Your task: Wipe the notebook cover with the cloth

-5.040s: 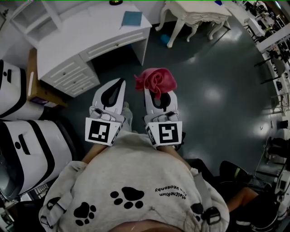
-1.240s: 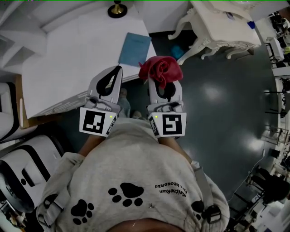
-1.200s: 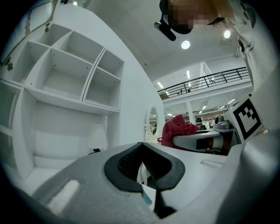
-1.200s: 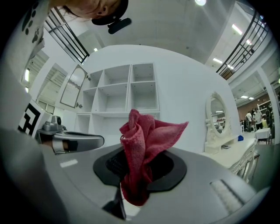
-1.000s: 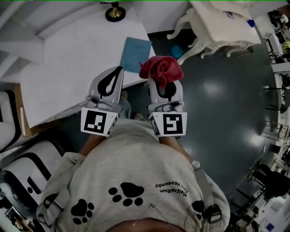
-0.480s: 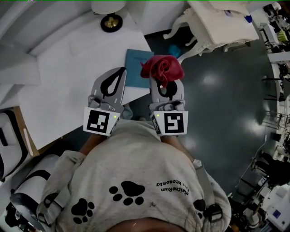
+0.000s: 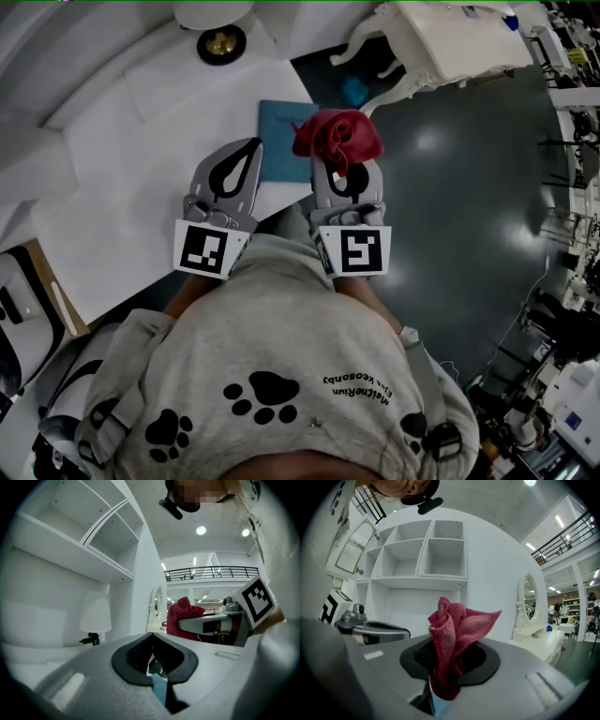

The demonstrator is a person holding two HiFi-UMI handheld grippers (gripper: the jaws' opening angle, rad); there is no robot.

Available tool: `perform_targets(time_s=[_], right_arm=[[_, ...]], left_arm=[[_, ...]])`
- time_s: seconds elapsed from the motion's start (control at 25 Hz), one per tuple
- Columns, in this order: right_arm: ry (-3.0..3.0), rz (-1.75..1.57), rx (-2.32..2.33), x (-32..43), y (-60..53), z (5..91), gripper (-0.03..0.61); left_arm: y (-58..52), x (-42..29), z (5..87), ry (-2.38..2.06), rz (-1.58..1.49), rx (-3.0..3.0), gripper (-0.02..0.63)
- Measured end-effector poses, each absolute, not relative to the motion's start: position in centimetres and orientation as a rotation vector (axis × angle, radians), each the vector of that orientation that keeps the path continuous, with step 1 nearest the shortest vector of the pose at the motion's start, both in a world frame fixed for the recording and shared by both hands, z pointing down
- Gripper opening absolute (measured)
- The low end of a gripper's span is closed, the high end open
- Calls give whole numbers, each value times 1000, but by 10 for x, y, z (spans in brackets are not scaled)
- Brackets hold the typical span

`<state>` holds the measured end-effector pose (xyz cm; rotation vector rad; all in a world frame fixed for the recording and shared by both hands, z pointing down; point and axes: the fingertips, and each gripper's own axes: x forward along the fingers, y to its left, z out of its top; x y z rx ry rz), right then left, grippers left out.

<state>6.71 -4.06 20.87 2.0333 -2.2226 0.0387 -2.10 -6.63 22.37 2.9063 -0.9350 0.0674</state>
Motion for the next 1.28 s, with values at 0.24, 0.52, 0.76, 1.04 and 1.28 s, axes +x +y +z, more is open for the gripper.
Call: perform_targets(time_s=[0.24,0.52,0.76,1.04,1.28], right_arm=[[-2212,23,1993,78,-61,210,100],[-2255,2,1908,76,-87,216,98],[-2234,57,1849,80,-101,235,100],[-2286,86,1761,84,-119,255,100],[-2329,56,1665,79,-124,271,98]], left_arm=[[-75,-18,221,-954,54,2919,0],[-90,-24,233,-1025,119,2891,0],[-98,-23,247,-1039,150,2881,0],[-105,-13,279,-1039,230,2850,0],[-102,-9,303,-1052,269,2831,0]])
